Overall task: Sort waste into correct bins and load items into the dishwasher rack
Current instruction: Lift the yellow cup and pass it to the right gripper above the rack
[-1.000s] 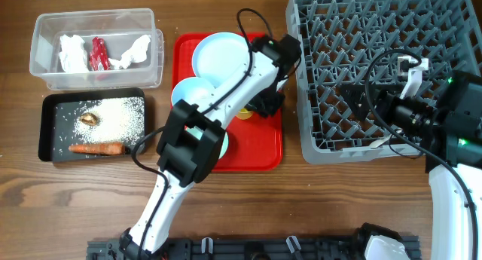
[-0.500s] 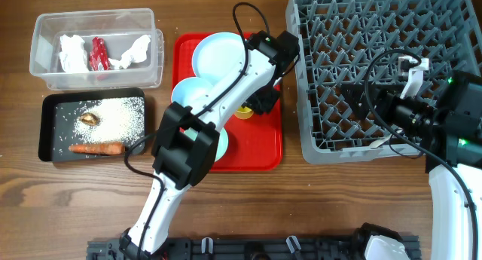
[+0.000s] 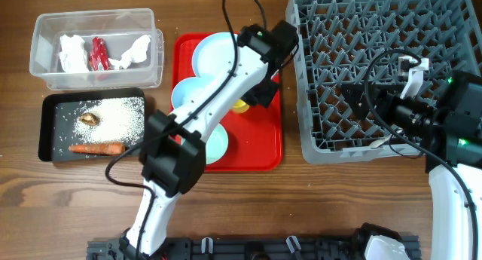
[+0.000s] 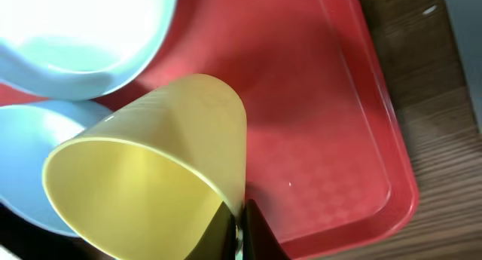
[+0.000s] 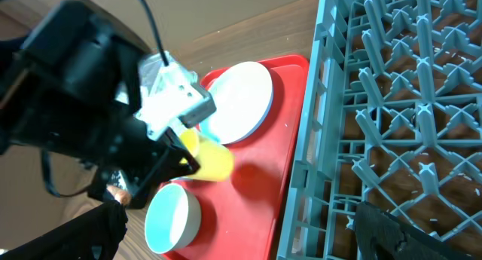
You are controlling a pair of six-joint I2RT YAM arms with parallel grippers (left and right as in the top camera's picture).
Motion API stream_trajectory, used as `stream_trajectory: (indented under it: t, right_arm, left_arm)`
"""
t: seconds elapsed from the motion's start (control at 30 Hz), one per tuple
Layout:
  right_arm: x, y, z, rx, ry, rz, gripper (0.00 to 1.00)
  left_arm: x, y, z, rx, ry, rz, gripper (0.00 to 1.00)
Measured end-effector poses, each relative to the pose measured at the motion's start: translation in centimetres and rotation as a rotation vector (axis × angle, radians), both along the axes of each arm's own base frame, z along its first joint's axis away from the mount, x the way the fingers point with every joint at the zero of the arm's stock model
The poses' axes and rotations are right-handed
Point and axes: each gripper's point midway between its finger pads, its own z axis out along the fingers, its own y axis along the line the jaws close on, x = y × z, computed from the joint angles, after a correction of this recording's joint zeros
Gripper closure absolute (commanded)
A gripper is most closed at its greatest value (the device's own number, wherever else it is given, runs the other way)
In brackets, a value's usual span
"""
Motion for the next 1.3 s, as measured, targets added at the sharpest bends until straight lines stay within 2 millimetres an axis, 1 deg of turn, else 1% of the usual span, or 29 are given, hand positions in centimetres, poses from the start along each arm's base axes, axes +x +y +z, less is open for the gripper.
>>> stream_trajectory:
  t: [0.03, 0.1, 0.17, 0.2, 0.23, 0.27, 0.3, 0.33, 0.37, 0.4, 0.43, 0.5, 0.53, 0.63, 0.67, 0.73, 0.83, 0.93, 1.03, 1.13, 1.2, 1.3]
  right_arm:
    - [0.0, 0.0, 0.0, 0.0, 0.0, 0.0, 0.0]
    - [0.0, 0.0, 0.0, 0.0, 0.0, 0.0, 0.0]
    - [0.0, 0.0, 0.0, 0.0, 0.001, 0.0, 0.0]
    - [0.0, 0.0, 0.0, 0.001, 0.003, -0.001, 0.0]
    - [0.0, 0.0, 0.0, 0.004, 0.005, -0.002, 0.0]
    - [0.0, 0.0, 0.0, 0.007, 0.007, -0.003, 0.0]
    - [0.0, 0.1, 0.1, 0.013, 0.005, 0.0, 0.0]
    - [0.0, 0.1, 0.1, 0.016, 0.006, -0.001, 0.0]
    - [0.0, 0.2, 0.3, 0.021, 0.0, 0.003, 0.0]
    - [0.1, 0.3, 0.5, 0.031, -0.01, 0.012, 0.0]
    - [0.1, 0.6, 0.9, 0.046, -0.027, 0.03, 0.0]
    - [0.6, 1.4, 1.8, 0.098, -0.075, 0.096, 0.0]
    - [0.9, 1.7, 2.2, 0.13, -0.097, 0.132, 0.0]
    - [1.6, 2.8, 2.8, 0.222, -0.128, 0.234, 0.0]
    - [1.6, 3.5, 2.9, 0.249, -0.128, 0.272, 0.0]
    - [1.6, 5.0, 3.6, 0.272, -0.149, 0.334, 0.0]
    - [1.3, 8.0, 4.7, 0.3, -0.169, 0.428, 0.0]
    - [1.2, 10.5, 5.1, 0.313, -0.143, 0.454, 0.0]
    - [1.5, 12.1, 5.7, 0.305, -0.17, 0.465, 0.0]
    - [1.9, 13.2, 6.4, 0.3, -0.219, 0.477, 0.01]
    - [2.6, 13.9, 6.2, 0.299, -0.225, 0.469, 0.01]
    - [3.4, 15.4, 5.8, 0.309, -0.239, 0.489, 0.05]
  left_arm:
    - [0.1, 0.3, 0.7, -0.006, -0.012, 0.006, 0.96]
    - [-0.1, 0.7, 1.2, 0.001, -0.004, 0.024, 0.96]
    - [0.3, 0.7, 3.0, -0.046, -0.019, 0.062, 0.96]
    - [0.9, 0.6, 4.6, -0.116, -0.037, 0.088, 0.96]
    - [1.8, 1.1, 7.1, -0.212, -0.068, 0.129, 0.96]
    - [2.4, 1.9, 9.6, -0.32, -0.081, 0.165, 0.96]
    - [3.0, 3.2, 11.8, -0.435, -0.075, 0.199, 0.96]
    - [3.4, 4.2, 13.2, -0.531, -0.059, 0.219, 0.96]
    - [3.6, 5.1, 14.3, -0.634, -0.022, 0.228, 0.96]
    - [3.8, 5.6, 14.9, -0.706, 0.004, 0.232, 0.96]
    - [3.7, 5.7, 15.5, -0.776, 0.033, 0.225, 0.96]
    - [2.7, 5.2, 17.5, -0.954, 0.1, 0.164, 0.96]
    - [2.0, 4.5, 18.5, -1.024, 0.129, 0.119, 0.96]
    - [0.5, 3.3, 20.1, -1.134, 0.175, 0.036, 0.96]
    - [0.2, 2.9, 20.8, -1.181, 0.179, 0.004, 0.96]
    - [0.0, 2.6, 21.4, -1.217, 0.18, -0.02, 0.96]
    - [-0.2, 2.3, 22.3, -1.276, 0.186, -0.048, 0.96]
    - [-0.4, 2.0, 22.9, -1.315, 0.188, -0.067, 0.96]
    - [-0.5, 1.9, 23.4, -1.34, 0.192, -0.075, 0.96]
    - [-0.5, 1.8, 23.8, -1.365, 0.197, -0.079, 0.96]
    - [-0.6, 1.7, 24.1, -1.384, 0.203, -0.082, 0.96]
    - [-1.2, 1.0, 24.4, -1.4, 0.221, -0.1, 0.96]
